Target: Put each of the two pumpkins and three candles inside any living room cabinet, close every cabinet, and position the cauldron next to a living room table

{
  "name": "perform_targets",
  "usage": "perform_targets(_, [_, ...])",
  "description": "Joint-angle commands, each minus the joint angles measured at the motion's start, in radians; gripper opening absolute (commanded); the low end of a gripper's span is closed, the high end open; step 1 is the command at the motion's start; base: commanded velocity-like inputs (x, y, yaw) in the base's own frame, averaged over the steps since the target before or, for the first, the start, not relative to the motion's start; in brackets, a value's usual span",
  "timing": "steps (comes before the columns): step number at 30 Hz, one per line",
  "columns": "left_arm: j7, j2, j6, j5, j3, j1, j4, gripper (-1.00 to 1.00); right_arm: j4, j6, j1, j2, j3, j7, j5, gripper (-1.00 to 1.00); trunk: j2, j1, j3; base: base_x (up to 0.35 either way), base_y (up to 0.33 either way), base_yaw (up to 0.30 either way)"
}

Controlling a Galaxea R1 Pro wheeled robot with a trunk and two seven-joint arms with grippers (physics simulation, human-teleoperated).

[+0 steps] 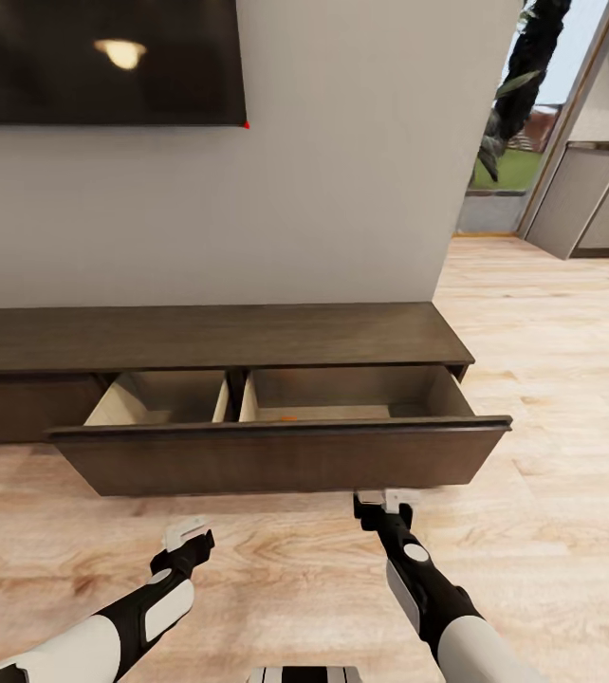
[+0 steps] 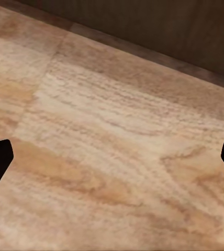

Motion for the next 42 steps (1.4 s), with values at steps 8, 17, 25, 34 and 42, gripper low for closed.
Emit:
perform_targets(8, [0.007,0.003,-0.004,0.009,-0.008,-0.001,-0.001,1.00,-0.001,0.084,-0.001,0.000,-0.005,-0.001,0.005,1.00,0.000,0.000,-0.001,0.003,0.000,0.000])
perform_targets(17, [0.005,0.003,-0.004,0.009,-0.008,-0.001,-0.001,1.00,-0.001,0.088,-0.001,0.000,-0.005,-0.002,0.005,1.00,0.000,0.000,-0.001,0.135,0.000,0.000])
perform_targets(25, [0.004,0.003,-0.004,0.008,-0.008,-0.001,-0.001,1.00,-0.001,0.089,-0.001,0.000,-0.005,-0.003,0.006,1.00,0.000,0.000,-0.001,0.207,0.000,0.000])
perform_targets(34, [0.007,0.003,-0.006,0.009,-0.008,-0.001,-0.001,1.00,-0.004,0.088,-0.001,-0.002,-0.006,-0.005,0.005,1.00,0.000,0.000,-0.001,0.274,0.000,0.000])
perform_targets(42, [0.007,0.003,-0.006,0.009,-0.008,-0.001,-0.001,1.00,-0.007,0.087,-0.001,-0.004,-0.007,-0.003,0.005,1.00,0.000,0.000,-0.001,0.044,0.000,0.000])
